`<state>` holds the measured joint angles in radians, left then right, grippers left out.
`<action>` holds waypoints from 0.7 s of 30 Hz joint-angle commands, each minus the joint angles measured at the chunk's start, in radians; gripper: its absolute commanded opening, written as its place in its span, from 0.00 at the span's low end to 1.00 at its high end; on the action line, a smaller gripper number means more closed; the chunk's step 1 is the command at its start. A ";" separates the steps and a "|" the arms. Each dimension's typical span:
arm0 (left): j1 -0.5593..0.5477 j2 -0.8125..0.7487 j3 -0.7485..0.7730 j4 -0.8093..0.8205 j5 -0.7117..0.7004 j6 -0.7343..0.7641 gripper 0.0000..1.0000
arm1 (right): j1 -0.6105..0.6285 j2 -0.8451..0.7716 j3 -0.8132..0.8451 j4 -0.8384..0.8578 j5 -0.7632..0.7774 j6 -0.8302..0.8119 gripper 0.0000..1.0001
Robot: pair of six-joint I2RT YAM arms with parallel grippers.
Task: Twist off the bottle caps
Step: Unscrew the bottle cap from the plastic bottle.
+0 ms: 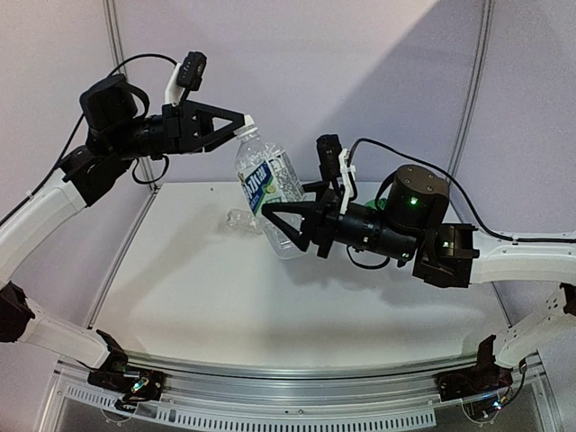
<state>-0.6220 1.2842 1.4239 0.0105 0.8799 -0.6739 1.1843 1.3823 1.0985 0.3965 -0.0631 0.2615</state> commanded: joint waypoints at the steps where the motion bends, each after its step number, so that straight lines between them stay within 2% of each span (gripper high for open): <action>1: -0.020 0.015 -0.013 0.007 0.005 0.005 0.46 | -0.006 -0.020 0.019 -0.011 -0.014 0.007 0.00; 9: -0.030 0.033 -0.002 0.004 0.005 -0.005 0.22 | -0.007 -0.016 0.019 -0.016 -0.016 0.011 0.00; 11: -0.031 0.038 0.003 -0.007 -0.005 -0.009 0.21 | -0.007 -0.014 0.016 -0.015 -0.005 0.012 0.00; 15: -0.031 0.062 0.037 -0.126 -0.046 0.000 0.16 | -0.007 -0.014 -0.001 -0.018 0.051 0.009 0.00; 19: -0.046 0.108 0.120 -0.277 -0.131 0.023 0.16 | -0.005 0.000 0.012 -0.079 0.185 -0.015 0.00; 21: -0.071 0.141 0.194 -0.389 -0.222 0.047 0.16 | -0.007 0.021 0.049 -0.156 0.276 -0.047 0.00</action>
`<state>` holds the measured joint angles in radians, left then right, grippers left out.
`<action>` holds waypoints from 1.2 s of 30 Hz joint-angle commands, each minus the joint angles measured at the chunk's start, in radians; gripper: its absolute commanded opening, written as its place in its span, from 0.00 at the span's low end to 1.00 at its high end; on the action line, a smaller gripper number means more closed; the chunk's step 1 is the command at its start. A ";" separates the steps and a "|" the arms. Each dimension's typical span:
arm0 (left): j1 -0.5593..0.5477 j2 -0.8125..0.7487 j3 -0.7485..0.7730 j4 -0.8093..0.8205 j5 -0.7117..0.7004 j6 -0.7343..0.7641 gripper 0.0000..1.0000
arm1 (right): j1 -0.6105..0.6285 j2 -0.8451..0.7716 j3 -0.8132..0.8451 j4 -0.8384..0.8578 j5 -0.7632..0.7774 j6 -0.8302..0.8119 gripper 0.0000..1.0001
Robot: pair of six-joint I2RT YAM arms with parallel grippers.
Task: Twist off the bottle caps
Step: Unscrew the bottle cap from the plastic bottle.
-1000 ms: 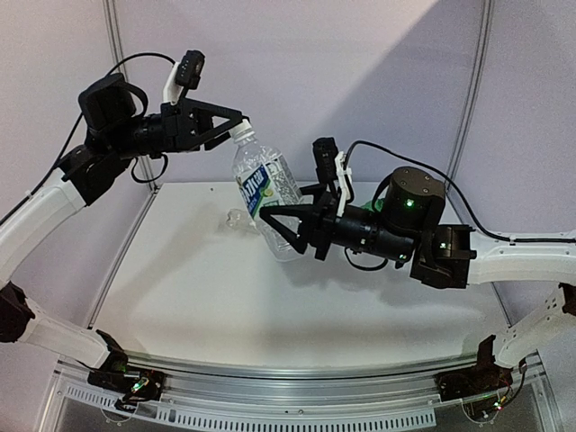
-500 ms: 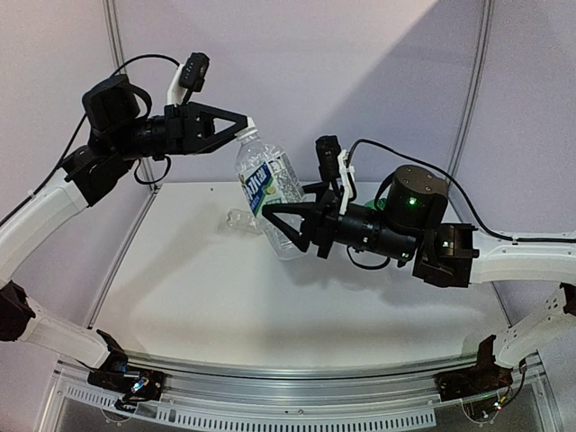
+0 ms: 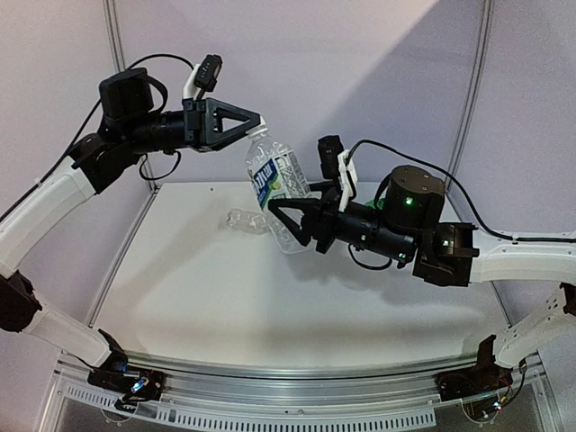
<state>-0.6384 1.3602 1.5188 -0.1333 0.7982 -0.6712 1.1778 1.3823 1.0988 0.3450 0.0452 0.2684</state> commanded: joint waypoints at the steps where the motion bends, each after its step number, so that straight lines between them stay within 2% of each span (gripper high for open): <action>1: -0.072 0.085 0.148 -0.316 -0.201 0.066 0.16 | 0.000 0.035 0.068 -0.140 0.215 -0.068 0.00; 4: -0.122 0.156 0.298 -0.511 -0.399 0.056 0.16 | -0.001 0.062 0.088 -0.166 0.326 -0.121 0.00; 6: -0.135 0.185 0.345 -0.581 -0.475 0.005 0.15 | 0.002 0.073 0.094 -0.157 0.345 -0.159 0.00; 10: -0.147 0.185 0.339 -0.579 -0.528 -0.084 0.17 | 0.000 0.096 0.116 -0.152 0.342 -0.191 0.00; 16: -0.150 0.179 0.367 -0.586 -0.545 -0.078 0.24 | 0.000 0.105 0.100 -0.108 0.350 -0.187 0.00; 19: -0.149 0.171 0.366 -0.562 -0.520 -0.070 0.34 | 0.000 0.099 0.077 -0.066 0.341 -0.190 0.00; 28: -0.147 0.110 0.323 -0.505 -0.548 -0.016 0.79 | 0.000 0.075 0.035 -0.009 0.329 -0.190 0.00; 31: -0.143 0.069 0.290 -0.476 -0.569 0.001 0.89 | 0.000 0.064 0.025 -0.002 0.326 -0.188 0.00; 36: -0.121 -0.001 0.216 -0.423 -0.575 0.015 0.99 | 0.000 0.049 0.013 0.016 0.304 -0.184 0.00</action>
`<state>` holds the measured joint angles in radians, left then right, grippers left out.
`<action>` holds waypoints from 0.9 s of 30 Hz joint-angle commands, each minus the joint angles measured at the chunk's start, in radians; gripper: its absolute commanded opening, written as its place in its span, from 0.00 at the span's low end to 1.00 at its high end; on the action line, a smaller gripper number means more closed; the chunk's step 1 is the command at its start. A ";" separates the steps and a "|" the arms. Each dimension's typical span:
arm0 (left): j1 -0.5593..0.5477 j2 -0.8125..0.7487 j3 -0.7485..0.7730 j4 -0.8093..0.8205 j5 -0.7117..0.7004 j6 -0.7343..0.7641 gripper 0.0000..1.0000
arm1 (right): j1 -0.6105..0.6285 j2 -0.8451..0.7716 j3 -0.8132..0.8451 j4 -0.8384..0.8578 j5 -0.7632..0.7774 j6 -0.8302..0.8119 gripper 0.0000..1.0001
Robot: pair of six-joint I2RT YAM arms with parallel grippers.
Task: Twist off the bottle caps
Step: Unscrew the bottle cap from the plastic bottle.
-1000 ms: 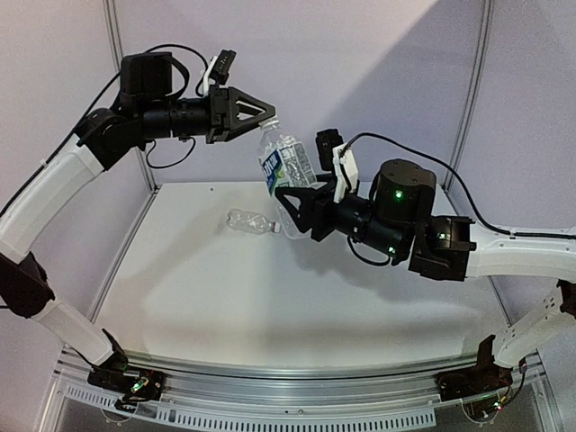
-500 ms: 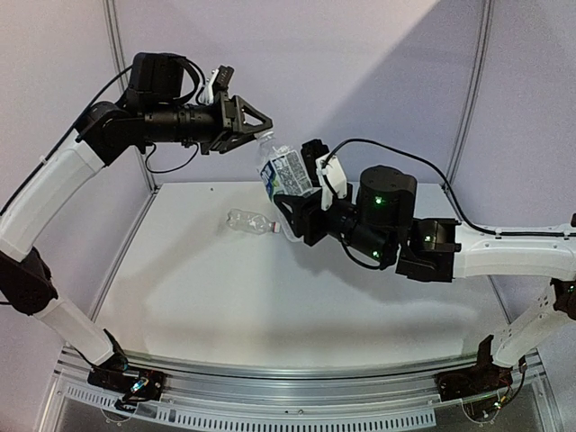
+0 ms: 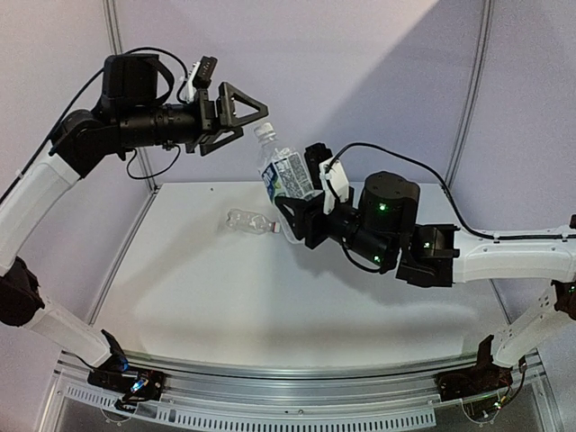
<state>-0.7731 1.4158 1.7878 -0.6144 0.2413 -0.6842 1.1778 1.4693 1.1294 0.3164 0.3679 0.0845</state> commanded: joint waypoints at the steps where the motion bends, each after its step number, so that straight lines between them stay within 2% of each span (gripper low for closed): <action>1: 0.020 -0.072 -0.070 0.078 -0.010 0.034 0.99 | 0.001 -0.040 -0.020 0.052 -0.033 0.003 0.00; 9: 0.126 -0.231 -0.243 0.270 0.232 0.149 0.99 | -0.001 -0.086 -0.037 0.108 -0.232 0.074 0.00; 14: 0.200 -0.290 -0.372 0.464 0.437 0.095 0.99 | -0.012 -0.101 -0.040 0.116 -0.345 0.160 0.00; 19: 0.222 -0.289 -0.456 0.664 0.556 0.034 0.99 | -0.026 -0.090 -0.015 0.082 -0.463 0.199 0.00; 27: 0.222 -0.225 -0.460 0.767 0.648 -0.026 0.99 | -0.033 -0.074 0.020 0.042 -0.559 0.216 0.00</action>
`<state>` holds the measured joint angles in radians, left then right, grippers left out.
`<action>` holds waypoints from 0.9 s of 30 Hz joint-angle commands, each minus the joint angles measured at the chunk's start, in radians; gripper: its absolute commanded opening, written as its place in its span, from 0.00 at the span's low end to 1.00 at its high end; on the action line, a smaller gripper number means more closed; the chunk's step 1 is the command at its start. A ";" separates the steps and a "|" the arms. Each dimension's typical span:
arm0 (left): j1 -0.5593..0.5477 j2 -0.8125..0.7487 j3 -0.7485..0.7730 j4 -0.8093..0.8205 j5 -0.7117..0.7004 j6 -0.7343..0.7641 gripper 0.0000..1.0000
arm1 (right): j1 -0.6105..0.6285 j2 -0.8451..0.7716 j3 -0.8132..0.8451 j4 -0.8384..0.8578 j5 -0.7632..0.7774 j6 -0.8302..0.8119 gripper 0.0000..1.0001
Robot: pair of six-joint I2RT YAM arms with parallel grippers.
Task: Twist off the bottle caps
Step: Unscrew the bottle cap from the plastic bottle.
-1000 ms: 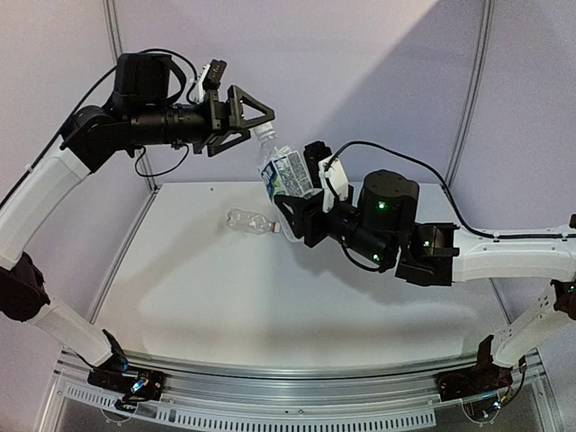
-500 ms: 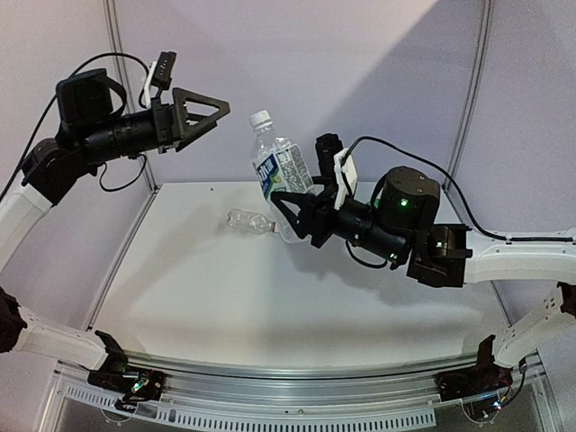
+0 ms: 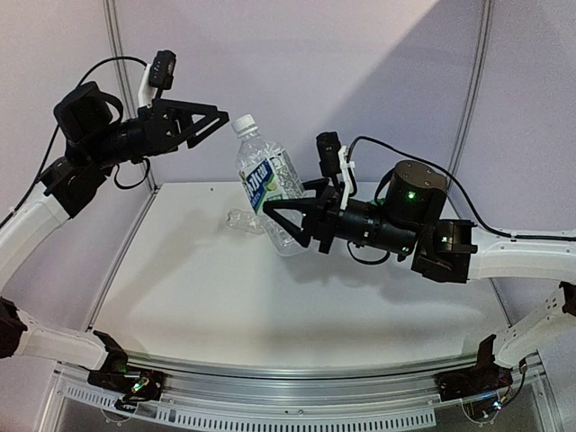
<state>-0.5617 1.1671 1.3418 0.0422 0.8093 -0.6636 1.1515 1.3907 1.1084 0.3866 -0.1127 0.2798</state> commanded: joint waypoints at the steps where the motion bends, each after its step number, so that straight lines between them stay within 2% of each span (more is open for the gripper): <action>1: 0.011 0.029 -0.014 0.119 0.084 -0.052 0.98 | -0.008 0.006 0.043 -0.032 -0.083 0.021 0.00; 10: -0.003 0.059 -0.018 0.143 0.125 -0.076 0.91 | -0.013 0.012 0.054 -0.038 -0.104 0.028 0.00; 22: -0.041 0.086 -0.010 0.100 0.101 -0.048 0.78 | -0.013 0.017 0.062 -0.050 -0.123 0.035 0.00; 27: -0.047 0.088 -0.010 0.091 0.099 -0.044 0.64 | -0.012 0.018 0.067 -0.059 -0.125 0.036 0.00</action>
<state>-0.5945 1.2461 1.3415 0.1497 0.9081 -0.7219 1.1439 1.3964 1.1389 0.3443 -0.2207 0.3103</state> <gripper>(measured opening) 0.688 0.518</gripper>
